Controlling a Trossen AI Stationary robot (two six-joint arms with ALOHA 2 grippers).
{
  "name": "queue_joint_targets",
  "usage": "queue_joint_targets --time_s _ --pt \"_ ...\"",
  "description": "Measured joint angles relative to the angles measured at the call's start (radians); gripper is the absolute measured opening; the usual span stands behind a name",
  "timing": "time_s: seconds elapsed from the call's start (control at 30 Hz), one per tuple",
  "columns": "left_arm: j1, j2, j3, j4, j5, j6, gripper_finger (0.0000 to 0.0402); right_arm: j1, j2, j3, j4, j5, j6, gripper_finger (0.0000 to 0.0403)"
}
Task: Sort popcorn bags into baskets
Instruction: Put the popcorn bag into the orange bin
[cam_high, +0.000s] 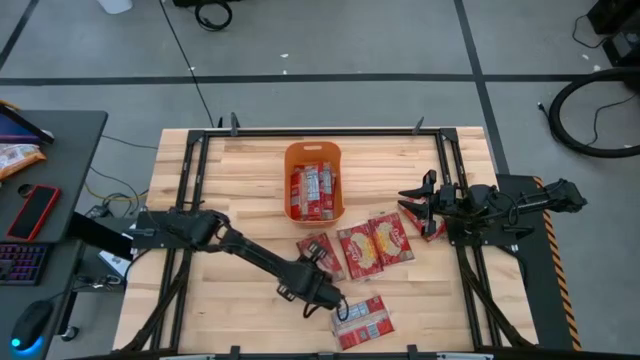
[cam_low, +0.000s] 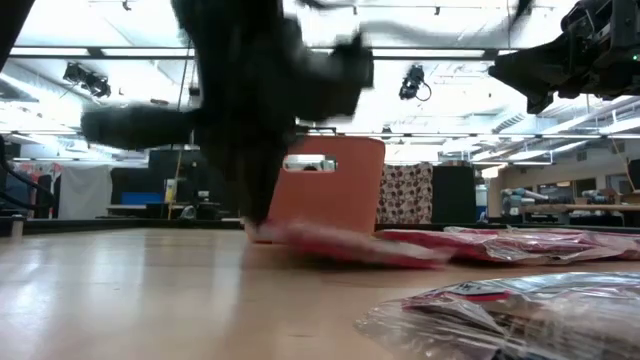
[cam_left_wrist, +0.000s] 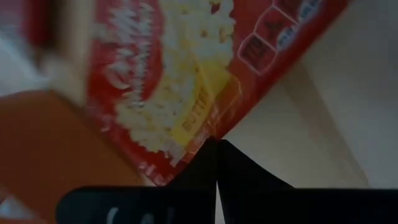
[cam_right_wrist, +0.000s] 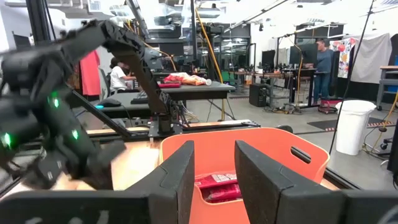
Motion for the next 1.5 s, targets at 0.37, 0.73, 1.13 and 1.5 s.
queue_joint_targets --time_s 0.37,0.73,1.13,1.5 --pt "0.008 -0.128 0.002 0.010 0.007 -0.130 0.0002 0.000 0.000 0.000 0.000 0.000 0.000 0.0119" --pt "-0.045 -0.112 -0.146 0.195 -0.042 0.009 0.0115 0.000 0.000 0.000 0.000 0.000 0.000 0.0119" --pt "-0.054 -0.112 -0.320 0.316 -0.161 0.039 0.0154 0.000 0.000 0.000 0.000 0.000 0.000 0.0119" --pt "-0.040 -0.118 -0.351 0.349 -0.062 0.021 0.0011 0.000 0.000 0.000 0.000 0.000 0.000 0.0119"
